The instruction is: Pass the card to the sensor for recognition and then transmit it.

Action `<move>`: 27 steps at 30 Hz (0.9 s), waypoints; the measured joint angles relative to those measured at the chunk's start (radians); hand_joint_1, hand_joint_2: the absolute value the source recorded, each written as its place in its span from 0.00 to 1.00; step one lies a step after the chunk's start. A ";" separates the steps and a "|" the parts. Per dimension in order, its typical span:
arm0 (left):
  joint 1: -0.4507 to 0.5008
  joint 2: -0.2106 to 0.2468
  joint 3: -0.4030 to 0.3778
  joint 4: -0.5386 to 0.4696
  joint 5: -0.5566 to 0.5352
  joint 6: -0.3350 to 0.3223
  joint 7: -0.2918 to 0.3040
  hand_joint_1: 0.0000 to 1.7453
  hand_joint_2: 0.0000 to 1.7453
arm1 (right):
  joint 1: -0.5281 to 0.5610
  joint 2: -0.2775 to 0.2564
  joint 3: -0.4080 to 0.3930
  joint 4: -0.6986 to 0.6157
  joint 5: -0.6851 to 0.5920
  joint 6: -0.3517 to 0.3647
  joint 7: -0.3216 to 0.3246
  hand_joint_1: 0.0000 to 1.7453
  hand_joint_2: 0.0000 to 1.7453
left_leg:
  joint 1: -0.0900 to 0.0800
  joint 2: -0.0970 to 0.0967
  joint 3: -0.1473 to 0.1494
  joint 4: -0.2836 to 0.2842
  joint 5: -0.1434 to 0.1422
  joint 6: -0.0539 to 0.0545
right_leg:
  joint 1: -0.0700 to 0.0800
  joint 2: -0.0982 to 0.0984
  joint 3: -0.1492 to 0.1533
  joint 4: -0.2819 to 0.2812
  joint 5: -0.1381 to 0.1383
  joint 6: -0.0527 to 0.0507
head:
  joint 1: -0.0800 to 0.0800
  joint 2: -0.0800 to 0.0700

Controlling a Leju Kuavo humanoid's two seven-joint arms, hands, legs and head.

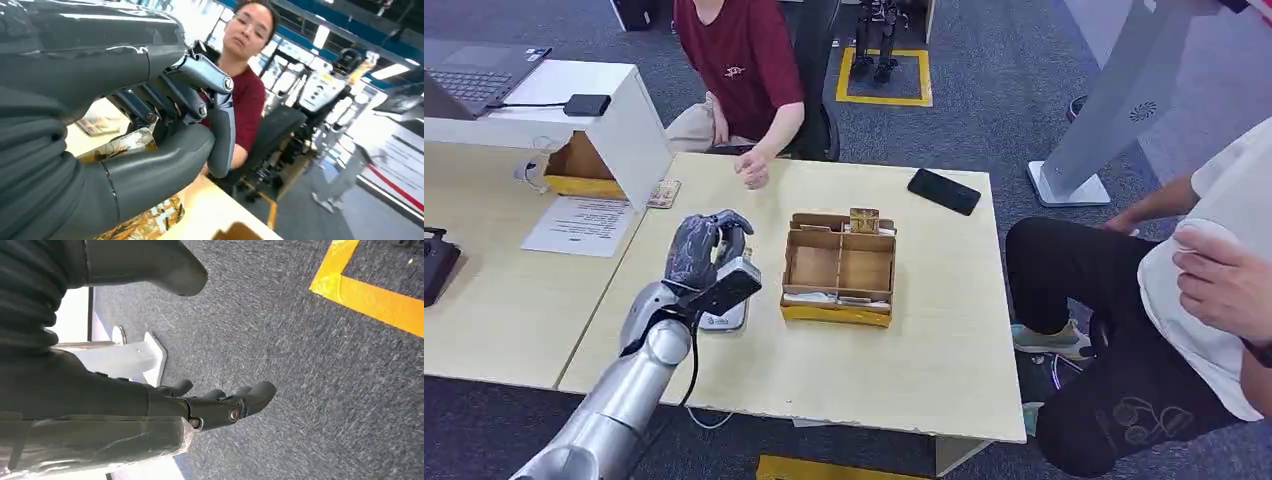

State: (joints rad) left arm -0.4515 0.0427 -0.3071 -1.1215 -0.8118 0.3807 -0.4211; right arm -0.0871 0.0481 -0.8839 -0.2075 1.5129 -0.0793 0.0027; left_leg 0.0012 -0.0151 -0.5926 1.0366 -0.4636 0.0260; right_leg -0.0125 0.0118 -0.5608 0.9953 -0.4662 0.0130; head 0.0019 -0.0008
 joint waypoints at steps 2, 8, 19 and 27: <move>-0.008 0.007 0.012 0.000 0.000 0.005 0.002 1.00 1.00 | 0.000 0.000 -0.001 0.000 0.000 0.000 0.000 0.00 1.00 | 0.000 0.000 0.000 0.000 0.000 0.000 | 0.000 0.000 0.000 0.000 0.000 0.000 | 0.000 0.000; -0.015 0.016 0.039 0.002 -0.008 0.012 0.000 0.99 1.00 | 0.000 0.002 -0.003 0.000 0.000 0.004 0.011 0.00 1.00 | 0.000 0.000 0.000 0.000 0.000 0.000 | 0.000 0.000 0.000 0.000 0.000 0.000 | 0.000 0.000; -0.129 0.015 0.066 0.118 -0.076 0.062 0.072 1.00 1.00 | -0.002 0.006 -0.001 0.000 0.001 0.003 0.005 0.00 1.00 | 0.000 0.000 0.000 0.000 0.002 0.000 | 0.000 0.000 -0.001 0.000 0.001 0.000 | 0.000 0.000; -0.206 0.014 0.092 0.239 -0.076 0.074 0.066 1.00 1.00 | -0.005 0.009 0.002 0.000 0.001 0.003 0.005 0.00 1.00 | 0.000 0.000 0.000 0.000 0.003 0.001 | 0.000 0.000 -0.001 0.000 0.001 -0.001 | 0.000 0.000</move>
State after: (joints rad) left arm -0.6573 0.0568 -0.2151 -0.8823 -0.8877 0.4547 -0.3555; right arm -0.0922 0.0568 -0.8816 -0.2075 1.5137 -0.0767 0.0076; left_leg 0.0012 -0.0150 -0.5930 1.0366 -0.4610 0.0266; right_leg -0.0125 0.0120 -0.5614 0.9954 -0.4651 0.0124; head 0.0023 -0.0008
